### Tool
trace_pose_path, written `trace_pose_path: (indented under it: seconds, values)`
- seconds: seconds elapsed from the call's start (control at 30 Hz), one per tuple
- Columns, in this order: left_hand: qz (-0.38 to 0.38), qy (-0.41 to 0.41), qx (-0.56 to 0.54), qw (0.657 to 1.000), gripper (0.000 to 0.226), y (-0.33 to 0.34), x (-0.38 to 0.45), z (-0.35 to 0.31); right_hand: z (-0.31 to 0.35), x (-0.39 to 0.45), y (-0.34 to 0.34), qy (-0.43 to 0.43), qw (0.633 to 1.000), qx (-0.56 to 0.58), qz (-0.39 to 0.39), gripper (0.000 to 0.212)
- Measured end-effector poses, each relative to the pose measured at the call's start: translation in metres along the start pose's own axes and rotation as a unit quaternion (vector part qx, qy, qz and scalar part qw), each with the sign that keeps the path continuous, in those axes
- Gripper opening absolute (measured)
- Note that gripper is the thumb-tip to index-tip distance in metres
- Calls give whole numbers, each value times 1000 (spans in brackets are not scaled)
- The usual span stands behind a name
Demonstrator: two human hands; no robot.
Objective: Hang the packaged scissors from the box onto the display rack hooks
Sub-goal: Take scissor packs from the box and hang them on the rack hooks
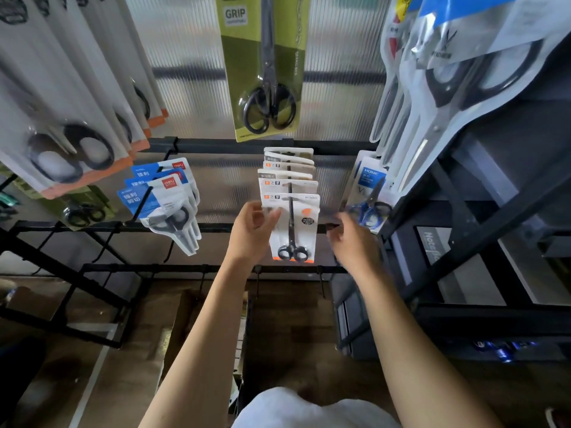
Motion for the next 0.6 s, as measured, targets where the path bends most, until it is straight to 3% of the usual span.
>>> trace_pose_path:
  seconds: [0.17, 0.4, 0.6]
  values:
    - [-58, -58, 33, 996, 41, -21, -13, 35, -16, -29, 51, 69, 994, 25, 86, 37]
    - [-65, -106, 117, 985, 32, -68, -52, 109, 4, -80, 133, 100, 973, -9, 209, 39]
    - [-64, -175, 248, 951, 38, -121, -85, 211, 39, -122, 218, 35, 951, -57, 303, 41]
Point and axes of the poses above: each hand's wrist, its own x-axis towards the middle knuckle, its own y-axis out of the palm, z = x × y, the point moved 6 cm from there along x, towards the middle knuckle, and after that the axes turned 4 degrees about x, right-handed, at the moved point
